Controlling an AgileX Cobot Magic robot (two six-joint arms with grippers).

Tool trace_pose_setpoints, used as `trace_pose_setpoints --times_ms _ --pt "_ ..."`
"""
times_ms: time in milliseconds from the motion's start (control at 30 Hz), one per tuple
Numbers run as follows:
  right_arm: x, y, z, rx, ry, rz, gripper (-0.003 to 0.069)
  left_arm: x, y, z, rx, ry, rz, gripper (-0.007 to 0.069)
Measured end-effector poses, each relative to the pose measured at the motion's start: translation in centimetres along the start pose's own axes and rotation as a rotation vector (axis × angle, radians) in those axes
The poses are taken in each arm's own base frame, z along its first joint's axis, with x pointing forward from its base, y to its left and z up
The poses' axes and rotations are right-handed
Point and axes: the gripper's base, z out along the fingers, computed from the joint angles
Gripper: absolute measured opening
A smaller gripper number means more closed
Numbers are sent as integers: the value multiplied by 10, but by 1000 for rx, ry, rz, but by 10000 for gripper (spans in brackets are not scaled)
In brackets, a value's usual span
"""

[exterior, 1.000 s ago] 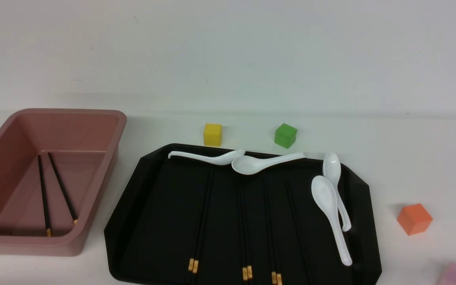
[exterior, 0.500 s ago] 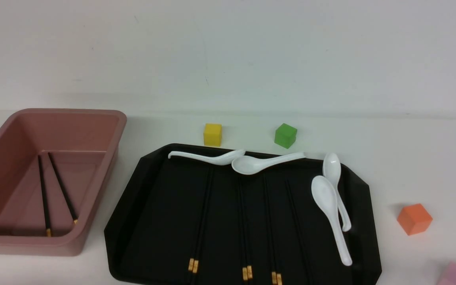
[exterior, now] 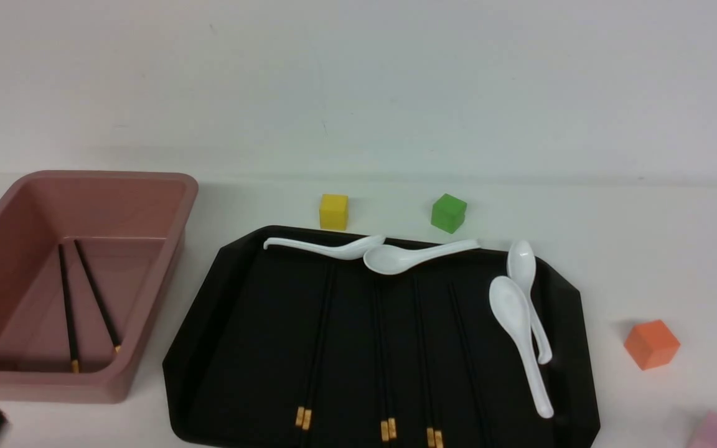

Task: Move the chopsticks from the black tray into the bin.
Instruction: Use the left arm to grab a pair of chopsticks

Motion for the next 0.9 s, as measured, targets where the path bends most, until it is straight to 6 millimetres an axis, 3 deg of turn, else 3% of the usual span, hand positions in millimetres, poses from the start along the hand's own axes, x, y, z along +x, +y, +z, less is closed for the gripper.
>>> trace_pose_setpoints --times_ms 133,267,333,433,533,767,900 --pt "0 0 0 0 0 0 239 -2 -43 12 -97 75 249 -13" --pt "0 0 0 0 0 -1 239 -2 -62 45 -455 360 495 -13" --pt "0 0 0 0 0 -1 239 -3 -62 57 -571 463 534 -13" --pt "0 0 0 0 0 -1 239 -8 -60 93 -834 761 620 -13" --pt "0 0 0 0 0 -1 239 -12 -53 121 -917 880 603 -13" --pt "0 0 0 0 0 -1 239 -12 -38 179 -916 951 466 -13" --pt "0 0 0 0 0 0 239 -11 -28 199 -935 970 426 -13"
